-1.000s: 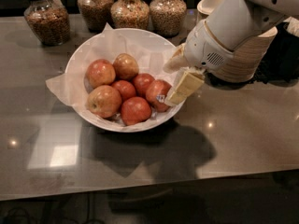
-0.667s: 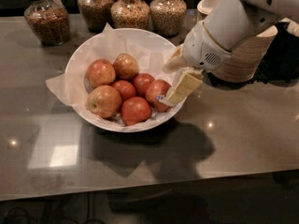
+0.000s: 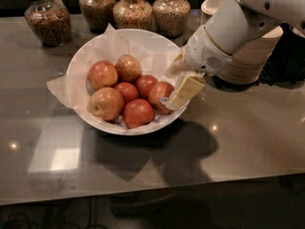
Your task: Pick apple from white bowl
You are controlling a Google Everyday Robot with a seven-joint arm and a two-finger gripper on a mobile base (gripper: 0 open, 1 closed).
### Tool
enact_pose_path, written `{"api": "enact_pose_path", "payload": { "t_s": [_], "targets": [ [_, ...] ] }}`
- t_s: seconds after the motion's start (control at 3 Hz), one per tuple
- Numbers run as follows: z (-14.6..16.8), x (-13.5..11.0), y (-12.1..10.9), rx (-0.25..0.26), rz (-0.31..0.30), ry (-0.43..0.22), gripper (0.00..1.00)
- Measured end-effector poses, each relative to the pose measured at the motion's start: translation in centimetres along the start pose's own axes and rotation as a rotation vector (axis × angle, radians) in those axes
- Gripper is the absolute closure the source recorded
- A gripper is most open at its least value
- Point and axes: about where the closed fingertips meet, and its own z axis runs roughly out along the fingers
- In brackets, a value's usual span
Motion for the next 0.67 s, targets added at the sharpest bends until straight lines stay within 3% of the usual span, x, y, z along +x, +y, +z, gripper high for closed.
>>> {"api": "enact_pose_path", "payload": {
  "t_s": [0.67],
  "targets": [
    [1.15,0.62,-0.31,-0.026,0.018,-0.004,0.39]
  ]
}}
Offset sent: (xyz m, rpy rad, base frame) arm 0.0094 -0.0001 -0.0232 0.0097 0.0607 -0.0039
